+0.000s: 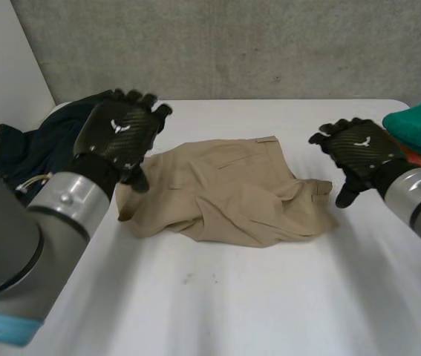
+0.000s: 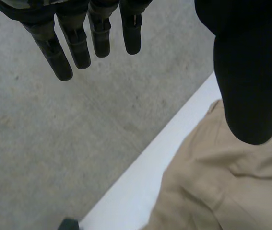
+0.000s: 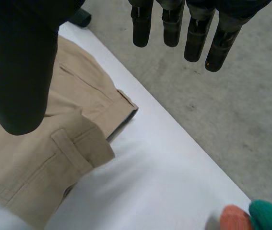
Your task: Fold the laundry.
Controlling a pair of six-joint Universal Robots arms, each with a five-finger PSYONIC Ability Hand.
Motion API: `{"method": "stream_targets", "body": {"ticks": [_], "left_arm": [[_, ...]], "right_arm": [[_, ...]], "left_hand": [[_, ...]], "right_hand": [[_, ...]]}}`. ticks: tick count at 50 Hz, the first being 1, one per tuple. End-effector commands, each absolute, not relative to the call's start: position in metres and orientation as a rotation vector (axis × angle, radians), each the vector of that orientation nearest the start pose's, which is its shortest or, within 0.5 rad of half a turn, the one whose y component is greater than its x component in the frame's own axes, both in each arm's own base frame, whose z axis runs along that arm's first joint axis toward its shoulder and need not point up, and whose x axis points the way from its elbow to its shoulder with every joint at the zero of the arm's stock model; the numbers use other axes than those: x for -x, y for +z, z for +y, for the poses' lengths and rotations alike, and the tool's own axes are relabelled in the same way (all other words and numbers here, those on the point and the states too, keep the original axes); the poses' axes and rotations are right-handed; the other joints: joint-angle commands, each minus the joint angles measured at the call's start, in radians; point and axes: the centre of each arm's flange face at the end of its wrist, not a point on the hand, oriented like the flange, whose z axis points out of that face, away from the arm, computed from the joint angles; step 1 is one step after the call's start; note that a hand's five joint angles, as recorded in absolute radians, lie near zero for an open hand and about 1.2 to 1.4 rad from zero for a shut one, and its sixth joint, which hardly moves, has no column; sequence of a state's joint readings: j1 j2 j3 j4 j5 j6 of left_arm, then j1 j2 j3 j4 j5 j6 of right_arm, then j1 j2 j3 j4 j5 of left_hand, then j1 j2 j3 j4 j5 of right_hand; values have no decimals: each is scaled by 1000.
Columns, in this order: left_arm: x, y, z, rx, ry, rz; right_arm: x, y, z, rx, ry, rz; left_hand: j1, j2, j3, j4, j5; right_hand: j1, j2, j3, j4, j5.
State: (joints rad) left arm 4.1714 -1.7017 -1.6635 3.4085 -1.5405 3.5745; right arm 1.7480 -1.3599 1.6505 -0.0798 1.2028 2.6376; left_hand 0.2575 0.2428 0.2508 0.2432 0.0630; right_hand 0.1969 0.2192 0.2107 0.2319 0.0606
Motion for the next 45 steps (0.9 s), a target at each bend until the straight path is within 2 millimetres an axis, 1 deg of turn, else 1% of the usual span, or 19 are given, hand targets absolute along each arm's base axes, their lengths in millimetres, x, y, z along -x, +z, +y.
{"method": "stream_targets", "body": {"ticks": [1, 3, 5, 6, 8, 9, 12, 13, 15, 17, 18, 23, 28, 30, 38, 45], "left_arm": [[315, 235, -261, -1257, -2270, 2058], [311, 225, -275, -1244, -2209, 2106], [307, 213, -292, -1224, -2135, 2170], [306, 210, -296, -1224, -2117, 2185], [308, 200, -300, -1240, -2082, 2214], [309, 192, -305, -1250, -2052, 2237], [311, 183, -312, -1255, -2031, 2261], [312, 176, -317, -1256, -2019, 2270], [314, 171, -320, -1260, -2012, 2277], [316, 164, -323, -1275, -2007, 2285], [318, 163, -324, -1282, -2010, 2286], [323, 162, -328, -1300, -2048, 2270], [329, 167, -335, -1284, -2124, 2214], [331, 167, -337, -1276, -2142, 2208], [338, 150, -342, -1303, -2121, 2227], [341, 140, -347, -1307, -2114, 2233]], "right_arm": [[-206, 232, -272, 1067, -1812, 2191], [-202, 229, -264, 1076, -1741, 2238], [-200, 225, -259, 1096, -1699, 2260], [-199, 220, -255, 1128, -1663, 2272], [-200, 215, -250, 1170, -1639, 2266], [-200, 212, -248, 1188, -1624, 2262], [-201, 204, -240, 1242, -1582, 2250], [-201, 201, -239, 1247, -1574, 2247], [-203, 196, -239, 1254, -1569, 2232], [-203, 191, -241, 1256, -1572, 2227], [-204, 183, -243, 1259, -1570, 2226], [-206, 161, -249, 1259, -1560, 2228], [-206, 158, -252, 1259, -1599, 2212], [-206, 158, -253, 1262, -1618, 2204], [-211, 157, -261, 1278, -1689, 2154], [-227, 149, -265, 1331, -1698, 2095]], "left_hand": [[160, 175, 167, 175, 180], [232, 246, 238, 246, 252], [255, 270, 262, 270, 275], [253, 267, 259, 267, 273], [253, 267, 259, 267, 273], [253, 267, 259, 267, 273], [241, 256, 248, 255, 261], [186, 200, 192, 200, 206], [71, 86, 78, 85, 91], [41, 56, 48, 55, 61], [41, 56, 48, 55, 61], [53, 68, 60, 67, 73], [76, 91, 83, 91, 96], [120, 135, 127, 135, 140], [244, 258, 250, 258, 264], [590, 605, 597, 604, 610]], "right_hand": [[-22, -45, -36, -57, -61], [-7, -29, -20, -42, -45], [64, 42, 50, 29, 26], [105, 83, 91, 70, 67], [137, 115, 124, 102, 99], [158, 136, 144, 123, 120], [182, 159, 168, 147, 143], [182, 159, 168, 147, 143], [182, 159, 168, 147, 143], [179, 156, 165, 144, 141], [179, 156, 165, 144, 141], [182, 159, 168, 147, 143], [187, 165, 174, 152, 149], [196, 174, 183, 161, 158], [208, 186, 194, 173, 170], [249, 227, 235, 214, 211]]}}
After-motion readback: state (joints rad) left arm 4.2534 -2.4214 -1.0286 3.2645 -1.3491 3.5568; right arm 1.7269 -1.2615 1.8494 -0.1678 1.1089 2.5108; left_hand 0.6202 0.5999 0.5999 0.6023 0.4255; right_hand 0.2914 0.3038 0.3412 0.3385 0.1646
